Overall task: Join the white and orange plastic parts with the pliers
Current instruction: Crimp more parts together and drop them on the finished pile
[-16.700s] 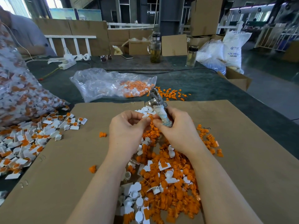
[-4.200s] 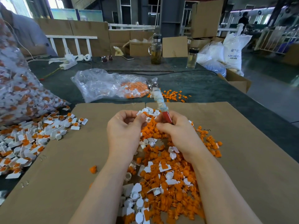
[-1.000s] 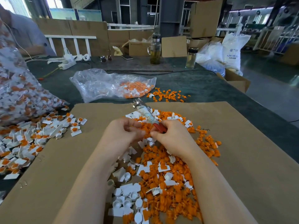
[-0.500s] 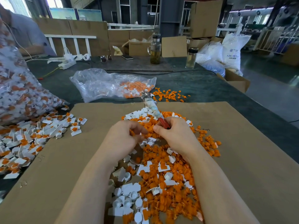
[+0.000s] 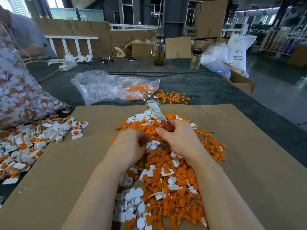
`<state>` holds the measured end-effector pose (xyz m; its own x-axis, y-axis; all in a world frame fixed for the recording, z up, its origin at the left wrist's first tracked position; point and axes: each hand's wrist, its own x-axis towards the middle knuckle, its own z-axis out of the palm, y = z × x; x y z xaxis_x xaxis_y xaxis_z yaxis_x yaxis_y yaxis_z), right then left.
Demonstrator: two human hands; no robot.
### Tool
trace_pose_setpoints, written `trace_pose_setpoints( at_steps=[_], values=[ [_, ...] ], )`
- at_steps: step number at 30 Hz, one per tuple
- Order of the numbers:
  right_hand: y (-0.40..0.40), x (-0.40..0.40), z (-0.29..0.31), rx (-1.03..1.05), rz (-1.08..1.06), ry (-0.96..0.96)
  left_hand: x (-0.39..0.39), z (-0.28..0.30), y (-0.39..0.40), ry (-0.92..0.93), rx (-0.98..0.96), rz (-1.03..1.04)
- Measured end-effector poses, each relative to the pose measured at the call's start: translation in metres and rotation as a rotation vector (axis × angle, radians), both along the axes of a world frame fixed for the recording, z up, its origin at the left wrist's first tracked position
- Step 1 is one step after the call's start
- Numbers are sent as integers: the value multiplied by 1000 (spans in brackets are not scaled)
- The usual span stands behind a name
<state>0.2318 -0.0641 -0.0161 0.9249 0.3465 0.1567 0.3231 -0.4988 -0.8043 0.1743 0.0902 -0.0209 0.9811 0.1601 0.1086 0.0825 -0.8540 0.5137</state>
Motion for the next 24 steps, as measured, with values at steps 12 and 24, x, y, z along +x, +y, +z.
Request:
trace_pose_setpoints(
  at_steps=[12, 24],
  values=[
    [2, 0, 0, 84, -39, -24, 1, 2, -6, -232, -342, 300],
    [7, -4, 1, 133, -133, -192, -3, 16, -21, -232, -1242, 293]
  ],
)
